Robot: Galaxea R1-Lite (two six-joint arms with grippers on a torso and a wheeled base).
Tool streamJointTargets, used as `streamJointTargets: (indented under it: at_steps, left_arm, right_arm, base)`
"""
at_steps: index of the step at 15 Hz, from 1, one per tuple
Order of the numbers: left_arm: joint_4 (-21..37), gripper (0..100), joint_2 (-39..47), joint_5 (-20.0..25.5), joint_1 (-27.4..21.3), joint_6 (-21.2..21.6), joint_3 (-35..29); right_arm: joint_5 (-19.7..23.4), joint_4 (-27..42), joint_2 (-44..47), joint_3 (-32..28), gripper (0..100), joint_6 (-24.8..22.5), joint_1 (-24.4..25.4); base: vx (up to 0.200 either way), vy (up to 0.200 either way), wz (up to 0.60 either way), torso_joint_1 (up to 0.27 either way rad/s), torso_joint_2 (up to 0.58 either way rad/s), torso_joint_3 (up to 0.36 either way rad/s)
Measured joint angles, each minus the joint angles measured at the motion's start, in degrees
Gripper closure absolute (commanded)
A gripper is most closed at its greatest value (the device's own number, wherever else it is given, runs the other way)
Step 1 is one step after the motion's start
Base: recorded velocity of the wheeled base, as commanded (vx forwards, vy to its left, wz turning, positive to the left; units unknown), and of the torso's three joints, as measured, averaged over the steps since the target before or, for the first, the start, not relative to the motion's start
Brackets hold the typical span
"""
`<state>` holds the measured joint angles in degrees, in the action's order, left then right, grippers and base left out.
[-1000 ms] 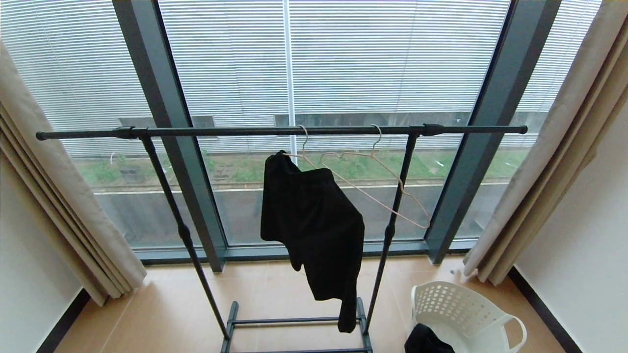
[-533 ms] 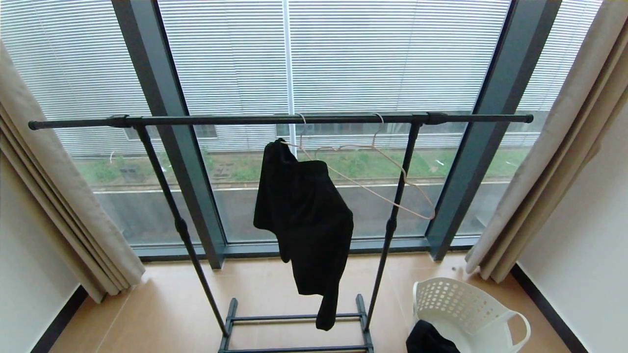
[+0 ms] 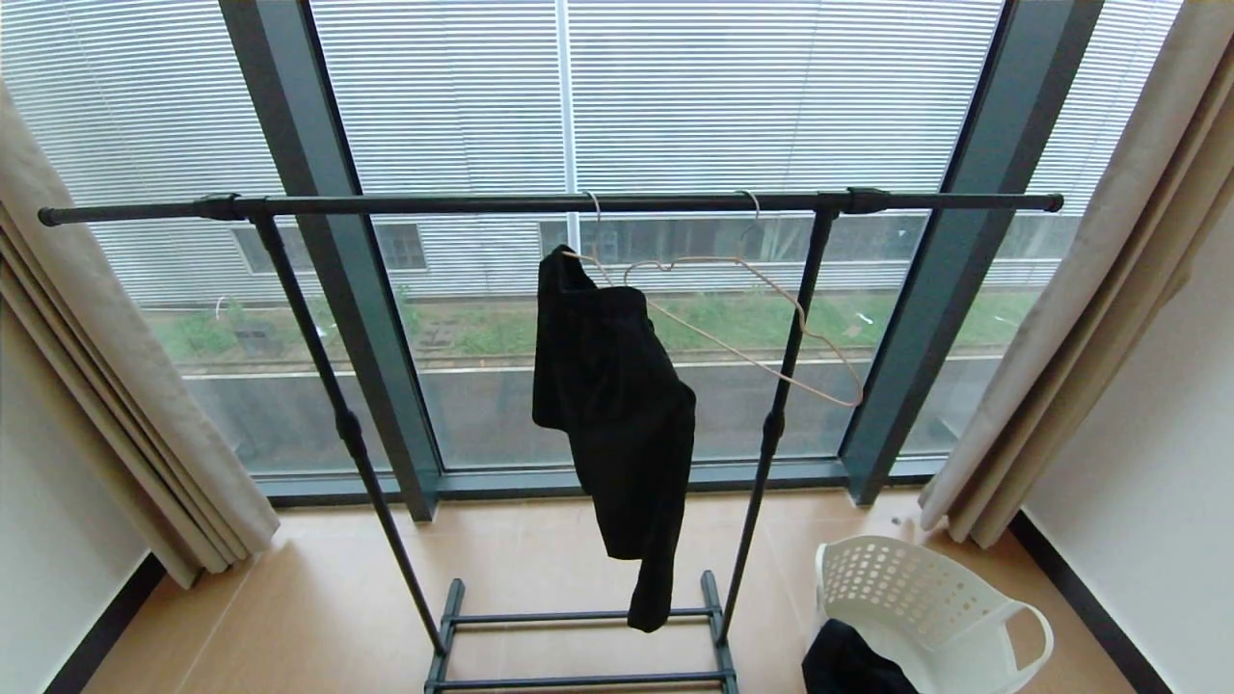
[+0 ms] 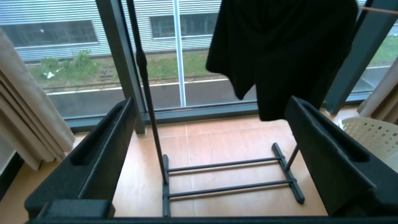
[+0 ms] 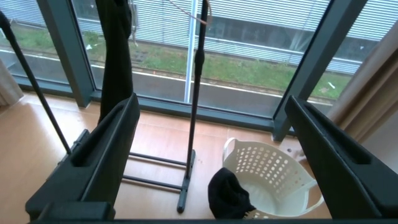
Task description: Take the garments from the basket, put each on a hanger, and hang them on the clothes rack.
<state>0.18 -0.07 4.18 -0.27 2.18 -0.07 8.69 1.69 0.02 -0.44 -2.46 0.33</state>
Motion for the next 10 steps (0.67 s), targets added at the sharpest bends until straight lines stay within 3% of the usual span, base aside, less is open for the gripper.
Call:
streamJointTargets:
  at_steps: [6, 10]
  left_arm:
    - [0.0, 0, 0.0, 0.02, 0.0, 0.09, -0.02]
    - [0.0, 0, 0.0, 0.0, 0.0, 0.09, -0.02]
  right_arm:
    - [-0.02, 0.0, 0.0, 0.0, 0, 0.04, 0.0]
    - [0.0, 0.0, 0.0, -0.02, 0, 0.11, 0.0]
  base:
    - [0.0, 0.0, 0.0, -0.167, 0.39, 0.22]
    - [0.0, 0.0, 0.0, -0.217, 0.53, 0.307]
